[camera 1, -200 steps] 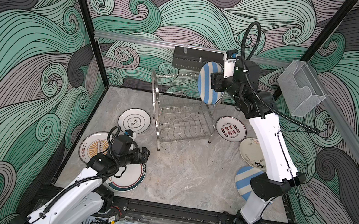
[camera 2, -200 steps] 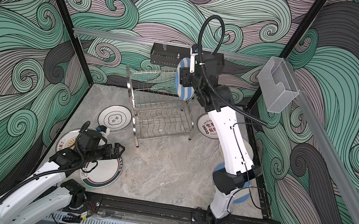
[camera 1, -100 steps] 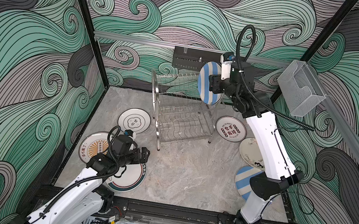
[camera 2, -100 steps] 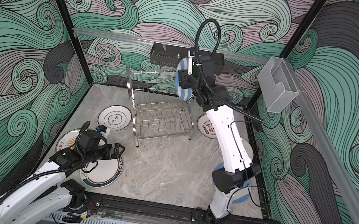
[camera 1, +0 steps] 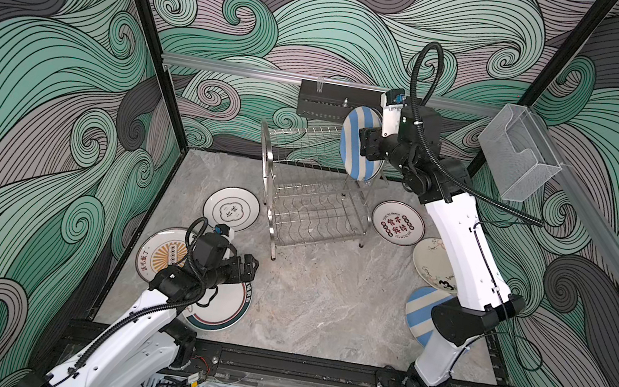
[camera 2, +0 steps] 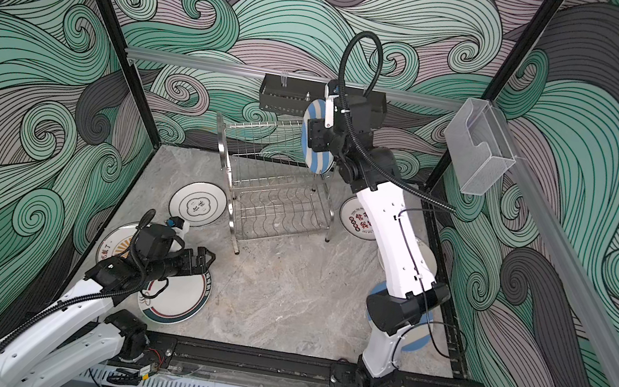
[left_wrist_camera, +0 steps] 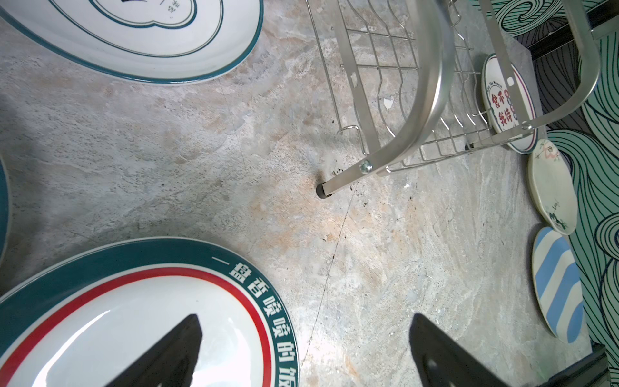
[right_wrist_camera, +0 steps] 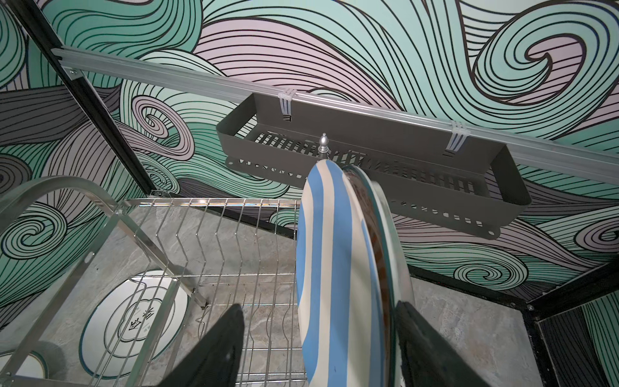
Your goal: Load the plates into the dish rack
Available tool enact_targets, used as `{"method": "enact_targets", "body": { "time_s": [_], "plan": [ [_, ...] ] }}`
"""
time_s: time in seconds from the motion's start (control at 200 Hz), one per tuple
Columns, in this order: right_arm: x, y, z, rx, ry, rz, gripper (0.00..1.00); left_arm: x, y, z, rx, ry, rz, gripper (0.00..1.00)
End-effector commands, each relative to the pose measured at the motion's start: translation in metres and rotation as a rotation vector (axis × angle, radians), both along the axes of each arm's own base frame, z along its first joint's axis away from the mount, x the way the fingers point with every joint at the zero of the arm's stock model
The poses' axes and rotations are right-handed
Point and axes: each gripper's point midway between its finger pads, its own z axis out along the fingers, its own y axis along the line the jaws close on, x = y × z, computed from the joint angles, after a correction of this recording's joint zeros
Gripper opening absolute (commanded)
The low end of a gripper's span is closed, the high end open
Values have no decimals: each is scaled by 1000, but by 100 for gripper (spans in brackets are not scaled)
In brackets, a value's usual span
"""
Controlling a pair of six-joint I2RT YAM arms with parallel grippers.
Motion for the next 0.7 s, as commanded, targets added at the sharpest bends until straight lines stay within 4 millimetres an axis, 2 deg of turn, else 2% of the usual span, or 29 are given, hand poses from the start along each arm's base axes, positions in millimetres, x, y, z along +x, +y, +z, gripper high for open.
{"method": "enact_targets", "body": {
  "time_s": [0.0,0.3,0.545,0.695],
  "plan": [
    [-2,10,-32,-22,100,36,69,-2,3,0,9,1,4,99],
    [-9,10,-30,-41,99,43,65,-1,1,-2,5,9,-1,99],
    [-20,22,-26,-10,112,102,64,-1,1,-2,3,6,-1,99],
    [-19,21,-28,-30,108,87,64,-2,2,-3,4,7,0,98]
  ]
}}
